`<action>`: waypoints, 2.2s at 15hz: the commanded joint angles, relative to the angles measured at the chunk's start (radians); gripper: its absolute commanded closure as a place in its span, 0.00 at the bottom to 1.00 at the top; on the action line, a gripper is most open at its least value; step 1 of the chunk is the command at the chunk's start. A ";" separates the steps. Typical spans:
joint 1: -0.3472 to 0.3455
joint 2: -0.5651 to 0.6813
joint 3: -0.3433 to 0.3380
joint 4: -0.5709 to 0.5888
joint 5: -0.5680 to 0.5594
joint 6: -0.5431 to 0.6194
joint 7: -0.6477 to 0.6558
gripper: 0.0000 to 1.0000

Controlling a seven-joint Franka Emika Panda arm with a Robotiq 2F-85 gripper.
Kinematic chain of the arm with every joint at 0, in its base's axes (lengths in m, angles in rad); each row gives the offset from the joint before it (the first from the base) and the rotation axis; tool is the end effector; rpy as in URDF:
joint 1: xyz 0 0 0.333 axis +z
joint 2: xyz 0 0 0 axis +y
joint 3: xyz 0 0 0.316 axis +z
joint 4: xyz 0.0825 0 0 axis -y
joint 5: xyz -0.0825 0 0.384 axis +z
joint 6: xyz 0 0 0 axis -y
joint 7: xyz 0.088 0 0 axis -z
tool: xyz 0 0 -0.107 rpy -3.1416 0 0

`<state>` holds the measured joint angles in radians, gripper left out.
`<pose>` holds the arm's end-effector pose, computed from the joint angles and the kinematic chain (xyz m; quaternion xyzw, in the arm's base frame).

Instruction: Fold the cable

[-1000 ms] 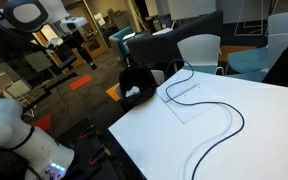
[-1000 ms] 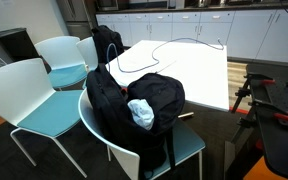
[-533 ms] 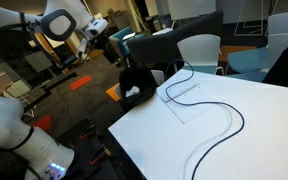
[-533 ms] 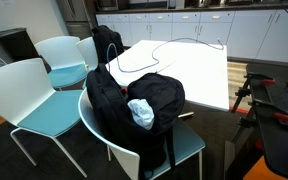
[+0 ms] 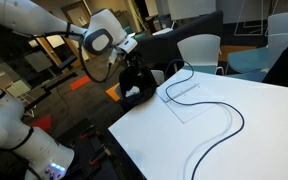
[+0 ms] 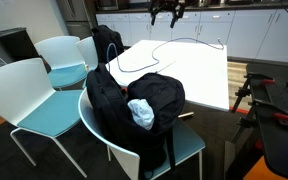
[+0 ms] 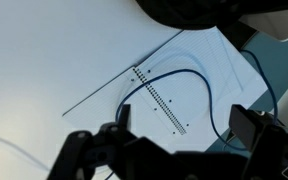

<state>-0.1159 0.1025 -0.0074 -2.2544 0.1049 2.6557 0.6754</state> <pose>0.5550 -0.0717 0.3490 -0.8934 0.4228 -0.1346 0.0701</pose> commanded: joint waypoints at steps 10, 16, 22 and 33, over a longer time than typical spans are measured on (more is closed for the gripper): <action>0.109 0.263 -0.135 0.183 0.094 -0.002 0.292 0.00; 0.180 0.502 -0.207 0.370 0.071 -0.029 0.664 0.00; 0.165 0.642 -0.169 0.510 0.146 -0.040 0.865 0.00; 0.110 0.748 -0.122 0.635 0.186 -0.075 0.915 0.00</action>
<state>0.0210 0.8248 -0.1506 -1.6725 0.2676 2.6314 1.5766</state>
